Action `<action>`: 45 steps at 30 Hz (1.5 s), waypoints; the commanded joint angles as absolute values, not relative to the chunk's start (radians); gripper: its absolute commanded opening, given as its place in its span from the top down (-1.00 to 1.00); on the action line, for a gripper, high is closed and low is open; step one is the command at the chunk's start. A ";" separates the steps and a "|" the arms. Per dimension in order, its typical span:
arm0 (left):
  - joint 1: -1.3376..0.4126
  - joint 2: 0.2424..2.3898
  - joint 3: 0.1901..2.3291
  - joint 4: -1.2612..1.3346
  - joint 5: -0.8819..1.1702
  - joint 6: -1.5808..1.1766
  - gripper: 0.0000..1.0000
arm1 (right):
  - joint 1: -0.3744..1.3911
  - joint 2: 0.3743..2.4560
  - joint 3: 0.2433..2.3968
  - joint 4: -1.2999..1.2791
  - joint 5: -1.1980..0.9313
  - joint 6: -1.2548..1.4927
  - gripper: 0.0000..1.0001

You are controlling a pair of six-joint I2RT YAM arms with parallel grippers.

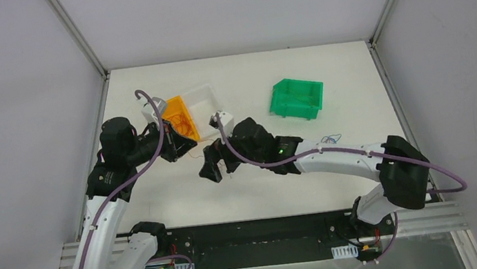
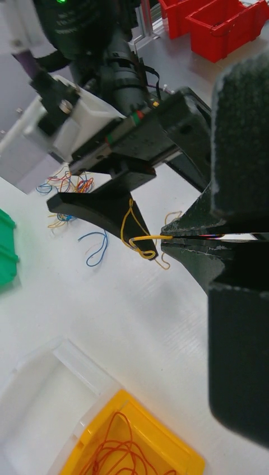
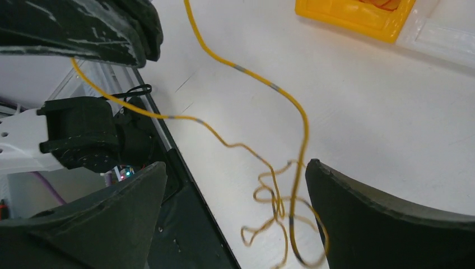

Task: Untangle the cables
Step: Untie the cable.

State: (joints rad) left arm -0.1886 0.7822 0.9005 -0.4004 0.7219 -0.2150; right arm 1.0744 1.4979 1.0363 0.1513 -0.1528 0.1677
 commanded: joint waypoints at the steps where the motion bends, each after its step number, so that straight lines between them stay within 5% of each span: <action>1: -0.187 0.771 0.896 -0.362 0.703 -0.218 1.00 | 1.143 1.567 1.124 0.157 0.069 0.133 -0.95; 9: -0.186 0.768 0.891 -0.366 0.655 -0.221 1.00 | 1.254 1.638 1.214 0.075 0.534 0.133 -0.70; 17: -0.186 0.782 0.895 -0.380 0.641 -0.218 1.00 | 1.277 1.618 1.211 0.056 0.600 0.106 -0.65; 26: -0.186 0.790 0.896 -0.389 0.631 -0.216 1.00 | 1.331 1.659 1.263 0.035 0.663 0.063 -0.30; 28: -0.186 0.792 0.895 -0.392 0.623 -0.218 1.00 | 1.338 1.665 1.270 0.035 0.668 0.059 -0.09; 32: -0.186 0.794 0.895 -0.402 0.602 -0.218 1.00 | 1.341 1.667 1.271 0.033 0.665 0.074 0.73; 35: -0.186 0.797 0.897 -0.406 0.592 -0.218 1.00 | 1.331 1.656 1.255 0.046 0.634 0.100 0.99; 39: -0.185 0.799 0.899 -0.410 0.589 -0.218 0.97 | 1.296 1.620 1.220 0.065 0.557 0.157 1.00; 40: -0.185 0.798 0.899 -0.410 0.589 -0.218 0.82 | 1.283 1.611 1.211 0.068 0.538 0.172 1.00; 43: -0.185 0.800 0.898 -0.417 0.583 -0.217 -0.14 | 1.233 1.574 1.176 0.070 0.480 0.221 1.00; 45: -0.184 0.799 0.899 -0.424 0.567 -0.219 -0.48 | 1.186 1.537 1.147 0.070 0.422 0.265 1.00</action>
